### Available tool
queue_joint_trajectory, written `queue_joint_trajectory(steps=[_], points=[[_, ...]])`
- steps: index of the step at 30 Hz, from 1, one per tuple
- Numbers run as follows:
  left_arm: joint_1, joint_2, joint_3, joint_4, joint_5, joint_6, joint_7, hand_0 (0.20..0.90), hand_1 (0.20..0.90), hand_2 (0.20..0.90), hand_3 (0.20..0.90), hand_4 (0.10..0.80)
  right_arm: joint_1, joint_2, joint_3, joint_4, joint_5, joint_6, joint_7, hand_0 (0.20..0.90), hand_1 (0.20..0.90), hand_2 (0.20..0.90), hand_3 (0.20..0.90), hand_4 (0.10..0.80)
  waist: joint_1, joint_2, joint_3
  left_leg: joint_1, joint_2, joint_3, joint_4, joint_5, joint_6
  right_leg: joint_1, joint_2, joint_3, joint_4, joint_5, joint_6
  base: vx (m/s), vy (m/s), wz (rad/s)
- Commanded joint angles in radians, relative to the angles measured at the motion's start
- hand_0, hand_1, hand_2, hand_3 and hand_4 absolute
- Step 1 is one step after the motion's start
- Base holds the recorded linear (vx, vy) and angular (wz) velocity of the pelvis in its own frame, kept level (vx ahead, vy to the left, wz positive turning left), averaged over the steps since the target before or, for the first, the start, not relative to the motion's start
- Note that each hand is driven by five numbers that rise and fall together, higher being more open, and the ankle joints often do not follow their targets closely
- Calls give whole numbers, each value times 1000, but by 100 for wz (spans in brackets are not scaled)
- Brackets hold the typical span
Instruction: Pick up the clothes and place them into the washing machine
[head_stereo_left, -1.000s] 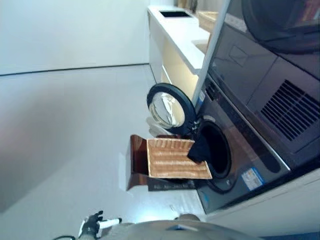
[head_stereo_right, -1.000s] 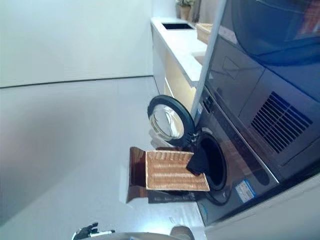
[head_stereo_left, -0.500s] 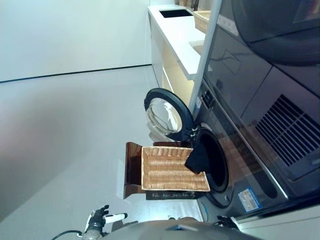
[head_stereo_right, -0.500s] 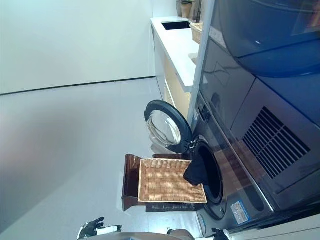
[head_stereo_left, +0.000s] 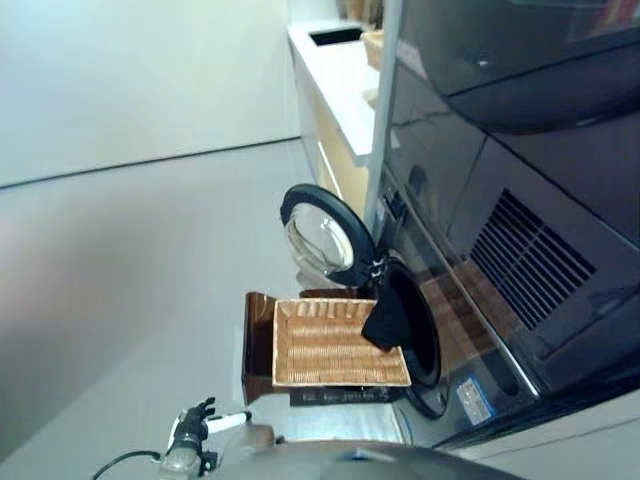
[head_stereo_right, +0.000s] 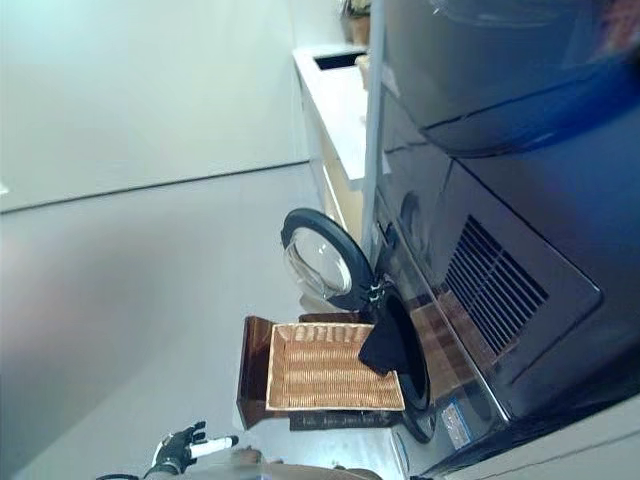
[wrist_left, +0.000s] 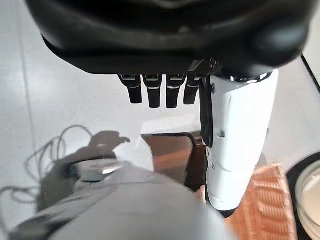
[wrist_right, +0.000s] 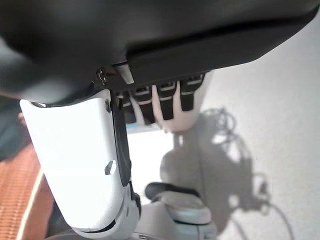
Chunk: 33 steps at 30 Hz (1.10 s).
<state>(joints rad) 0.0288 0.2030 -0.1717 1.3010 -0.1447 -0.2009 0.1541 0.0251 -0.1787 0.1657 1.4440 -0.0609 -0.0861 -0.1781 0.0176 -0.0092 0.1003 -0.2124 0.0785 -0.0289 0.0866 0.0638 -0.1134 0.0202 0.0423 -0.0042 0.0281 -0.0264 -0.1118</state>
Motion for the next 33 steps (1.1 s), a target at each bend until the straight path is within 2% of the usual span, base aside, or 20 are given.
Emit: queue_joint_trajectory(steps=[1, 7, 8, 10, 12, 13, 14, 15, 16, 17, 18, 19, 20, 21, 22, 24, 25, 27, 29, 33], points=[[-4, -58, -12, -40, 7, -27, 24, 900, 900, 900, 900, 800, -25, -89, 7, -5, 32, -23, -71, 900, 900, 900, 900, 800, 19, 16, -15, -56, -14, 9, -116, 131, 55, 82, 1, 66, -41, -20, 134, 322, 141, -2], [6, -49, 7, -20, 8, -27, 27, 900, 900, 900, 900, 800, -44, -82, 19, -10, 27, -24, -71, 900, 900, 900, 900, 800, 38, 25, -53, -25, -27, -3, -157, 158, 50, 147, -20, 94, -30, -80, 153, 287, 163, -50], [-1, -35, 15, -14, 8, -29, 29, 900, 900, 900, 900, 800, -55, -66, 18, -26, 34, -28, -68, 900, 900, 900, 900, 800, 45, 6, -75, 1, -39, 13, -139, 147, 62, 163, -57, 92, -11, -94, 177, 339, 204, -79], [-7, -18, 27, -16, 5, -31, 35, 900, 900, 900, 900, 800, -61, -51, 10, -48, 59, -34, -58, 900, 900, 900, 900, 800, 52, -12, -92, 19, -56, 35, -110, 111, 83, 156, -92, 93, 61, -92, 201, 372, 238, -66], [-12, -8, 34, -21, -2, -33, 38, 900, 900, 900, 900, 800, -68, -40, 7, -66, 76, -39, -56, 900, 900, 900, 900, 800, 55, -21, -95, 29, -65, 47, -96, 88, 98, 135, -104, 95, 134, -84, 215, 182, 131, -27], [-22, 4, 34, -22, -6, -34, 40, 900, 900, 900, 900, 800, -76, -30, 2, -85, 98, -44, -55, 900, 900, 900, 900, 800, 54, -25, -93, 42, -72, 54, -89, 71, 110, 93, -111, 97, 232, -46, 227, 149, 152, -5], [-33, 22, 33, -44, -14, -37, 45, 900, 900, 900, 900, 800, -94, -19, 0, -125, 147, -57, -49, 900, 900, 900, 900, 800, 47, -22, -67, 70, -73, 58, -77, 44, 131, 1, -106, 78, 412, 47, 249, 146, 151, -8], [-33, 22, 33, -44, -14, -36, 45, 900, 900, 900, 900, 800, -94, -18, 0, -125, 147, -57, -49, 900, 900, 900, 900, 800, 48, -23, -67, 69, -74, 59, -76, 43, 131, -2, -106, 79, 416, 45, 249, 126, 242, -4], [-35, 30, 27, -84, -25, -40, 49, 900, 900, 900, 900, 800, -126, -9, -2, -152, 207, -65, -45, 900, 900, 900, 900, 800, 46, 4, -32, 111, -67, 68, -80, 29, 149, -86, -104, 2, 535, 73, 252, 98, 214, -2], [-35, 33, 25, -86, -26, -40, 50, 900, 900, 900, 900, 800, -141, -3, 2, -164, 219, -67, -44, 900, 900, 900, 900, 800, 53, 12, -24, 128, -67, 79, -85, 20, 153, -117, -132, -69, 537, 62, 245, 101, 213, -7], [-36, 33, 25, -86, -26, -40, 50, 900, 900, 900, 900, 800, -141, -3, 2, -164, 219, -67, -44, 900, 900, 900, 900, 800, 50, 10, -22, 130, -70, 77, -85, 20, 153, -116, -135, -71, 542, 58, 245, 126, 145, -20], [-31, 29, 28, -80, -29, -41, 48, 900, 900, 900, 900, 800, -157, 4, -6, -162, 233, -64, -47, 900, 900, 900, 900, 800, 60, 19, -20, 159, -74, 92, -102, 4, 152, -139, -186, -192, 504, 27, 227, 217, 94, -36], [-10, 19, 34, -81, -37, -40, 47, 900, 900, 900, 900, 800, -186, 10, -9, -166, 263, -62, -54, 900, 900, 900, 900, 800, 76, 22, -30, 193, -80, 112, -125, -14, 133, -144, -249, -335, 325, 7, 220, 221, 92, -46], [-10, 19, 35, -81, -37, -40, 47, 900, 900, 900, 900, 800, -186, 10, -9, -166, 263, -61, -54, 900, 900, 900, 900, 800, 72, 24, -27, 198, -77, 108, -128, -14, 132, -133, -246, -340, 316, 10, 219, 262, -52, -63], [-6, 19, 25, -82, -33, -44, 49, 900, 900, 900, 900, 800, -214, 22, -24, -173, 303, -65, -64, 900, 900, 900, 900, 800, 66, 17, -20, 218, -87, 89, -137, -28, 125, -127, -262, -273, 178, 68, 236, 181, -78, -85], [8, 14, 26, -85, -41, -51, 58, 900, 900, 900, 900, 800, -215, 29, -31, -170, 323, -67, -77, 900, 900, 900, 900, 800, 77, 13, -28, 225, -90, 102, -138, -32, 123, -105, -261, -272, 145, 76, 243, 142, -48, -48], [14, 9, 23, -85, -38, -49, 57, 900, 900, 900, 900, 800, -223, 37, -42, -166, 349, -70, -83, 900, 900, 900, 900, 800, 82, 8, -35, 227, -95, 101, -143, -38, 123, -95, -261, -275, 117, 84, 249, 129, -7, 26], [44, -17, 3, -74, -18, -43, 47, 900, 900, 900, 900, 800, -236, 29, -66, -146, 382, -67, -86, 900, 900, 900, 900, 800, 101, 7, -68, 239, -110, 118, -163, -51, 121, -53, -285, -331, 52, 108, 270, 207, 17, 22], [57, -19, -4, -72, -9, -43, 42, 900, 900, 900, 900, 800, -252, 26, -52, -140, 361, -60, -85, 900, 900, 900, 900, 800, 104, 12, -84, 234, -112, 116, -167, -54, 119, -43, -292, -340, 40, 110, 277, 145, 16, 8], [68, -7, -8, -95, 2, -50, 52, 900, 900, 900, 900, 800, -305, -5, 63, -163, 120, -22, -139, 900, 900, 900, 900, 800, 114, 20, -68, 208, -110, 102, -164, -54, 112, -50, -297, -349, 38, 94, 276, 33, -23, 13]])
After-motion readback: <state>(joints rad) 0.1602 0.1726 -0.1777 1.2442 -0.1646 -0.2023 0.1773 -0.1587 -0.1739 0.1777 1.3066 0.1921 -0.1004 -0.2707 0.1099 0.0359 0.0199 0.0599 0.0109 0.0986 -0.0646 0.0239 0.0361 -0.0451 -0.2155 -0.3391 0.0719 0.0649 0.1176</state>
